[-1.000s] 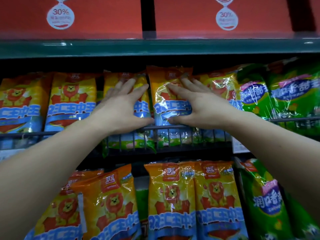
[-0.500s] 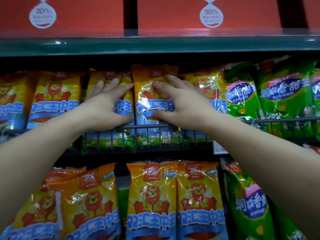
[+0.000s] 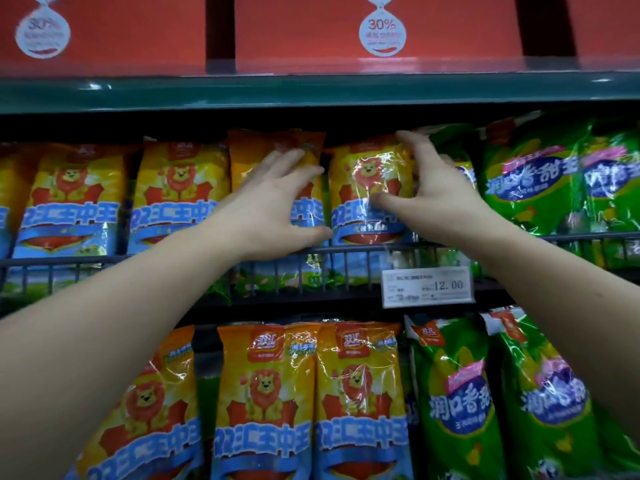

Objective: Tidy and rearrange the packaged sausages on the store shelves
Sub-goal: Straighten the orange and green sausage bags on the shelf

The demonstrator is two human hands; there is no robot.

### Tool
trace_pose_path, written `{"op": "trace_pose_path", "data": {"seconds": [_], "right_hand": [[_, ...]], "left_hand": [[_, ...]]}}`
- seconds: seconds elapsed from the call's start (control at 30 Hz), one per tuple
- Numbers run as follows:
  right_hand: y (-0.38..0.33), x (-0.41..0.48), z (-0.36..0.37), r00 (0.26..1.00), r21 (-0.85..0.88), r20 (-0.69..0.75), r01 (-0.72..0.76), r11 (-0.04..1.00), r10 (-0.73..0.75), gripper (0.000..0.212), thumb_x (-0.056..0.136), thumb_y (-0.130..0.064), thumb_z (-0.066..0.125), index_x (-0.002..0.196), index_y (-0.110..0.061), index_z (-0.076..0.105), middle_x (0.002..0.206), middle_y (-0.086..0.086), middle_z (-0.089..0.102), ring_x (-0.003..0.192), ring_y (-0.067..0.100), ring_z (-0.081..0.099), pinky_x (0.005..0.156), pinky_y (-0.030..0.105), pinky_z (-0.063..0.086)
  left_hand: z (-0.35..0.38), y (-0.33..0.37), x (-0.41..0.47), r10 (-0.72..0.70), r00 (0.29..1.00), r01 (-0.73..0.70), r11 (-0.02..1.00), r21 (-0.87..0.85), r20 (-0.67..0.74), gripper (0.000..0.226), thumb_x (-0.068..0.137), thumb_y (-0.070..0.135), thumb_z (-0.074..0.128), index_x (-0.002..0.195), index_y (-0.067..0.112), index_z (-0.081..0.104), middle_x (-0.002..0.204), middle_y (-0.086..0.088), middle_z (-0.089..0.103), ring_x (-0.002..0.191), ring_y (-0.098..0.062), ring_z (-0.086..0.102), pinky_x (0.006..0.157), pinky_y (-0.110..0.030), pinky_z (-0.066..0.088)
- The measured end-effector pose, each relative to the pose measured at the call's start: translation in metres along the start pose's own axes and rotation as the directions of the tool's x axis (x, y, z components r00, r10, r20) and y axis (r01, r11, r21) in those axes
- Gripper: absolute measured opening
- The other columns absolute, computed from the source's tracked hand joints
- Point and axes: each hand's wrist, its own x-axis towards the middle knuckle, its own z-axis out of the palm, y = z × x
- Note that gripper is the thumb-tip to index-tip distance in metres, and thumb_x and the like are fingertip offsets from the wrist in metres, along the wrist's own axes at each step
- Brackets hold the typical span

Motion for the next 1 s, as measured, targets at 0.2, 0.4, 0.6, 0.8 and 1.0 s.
{"op": "trace_pose_path", "data": {"seconds": [0.2, 0.4, 0.6, 0.8, 1.0], "right_hand": [[-0.005, 0.0, 0.01, 0.99, 0.001, 0.072, 0.123, 0.992, -0.122, 0.09, 0.082, -0.031, 0.076, 0.151, -0.04, 0.019, 0.139, 0.008, 0.039, 0.118, 0.023, 0.049, 0.091, 0.023, 0.035], [0.001, 0.006, 0.017, 0.984, 0.165, 0.096, 0.13, 0.978, -0.148, 0.085, 0.087, -0.014, 0.072, 0.148, -0.047, 0.023, 0.135, 0.0, 0.032, 0.105, 0.013, 0.049, 0.066, 0.004, 0.042], [0.008, 0.015, 0.016, 0.995, 0.428, 0.084, 0.014, 0.904, -0.055, 0.084, 0.079, -0.008, 0.079, 0.142, -0.047, 0.038, 0.137, 0.003, 0.047, 0.102, 0.023, 0.065, 0.076, 0.038, 0.062], [0.014, 0.015, 0.012, 0.985, 0.477, 0.158, -0.014, 0.879, -0.07, 0.085, 0.077, -0.017, 0.08, 0.141, -0.053, 0.037, 0.14, -0.002, 0.049, 0.112, 0.022, 0.062, 0.09, 0.041, 0.057], [-0.002, 0.012, -0.004, 0.968, 0.084, 0.252, -0.019, 0.996, -0.003, 0.087, 0.084, -0.034, 0.072, 0.151, -0.048, 0.018, 0.118, -0.009, 0.056, 0.09, 0.006, 0.062, 0.075, 0.02, 0.053]], "left_hand": [[0.011, 0.008, 0.013, -0.074, 0.995, 0.071, 0.996, 0.061, 0.061, 0.097, 0.075, 0.067, 0.067, 0.154, 0.04, 0.017, 0.165, 0.008, -0.004, 0.152, -0.021, -0.009, 0.123, -0.043, -0.006], [0.012, 0.002, 0.017, -0.106, 0.987, 0.094, 0.991, 0.099, 0.123, 0.09, 0.082, 0.056, 0.067, 0.154, 0.044, 0.014, 0.164, 0.01, -0.016, 0.149, -0.019, -0.022, 0.119, -0.04, -0.015], [0.007, -0.003, 0.019, -0.11, 0.978, 0.098, 0.992, 0.079, 0.177, 0.094, 0.083, 0.048, 0.07, 0.153, 0.049, 0.007, 0.164, 0.009, -0.017, 0.148, -0.02, -0.024, 0.118, -0.04, -0.018], [0.005, -0.005, 0.02, -0.114, 0.978, 0.097, 0.99, 0.102, 0.178, 0.097, 0.083, 0.048, 0.07, 0.154, 0.046, 0.005, 0.164, 0.008, -0.017, 0.149, -0.02, -0.023, 0.12, -0.042, -0.016], [0.008, -0.004, 0.015, -0.102, 0.986, 0.091, 0.992, 0.082, 0.134, 0.098, 0.081, 0.056, 0.067, 0.155, 0.044, 0.002, 0.164, 0.009, -0.013, 0.15, -0.018, -0.02, 0.12, -0.041, -0.015]]}}
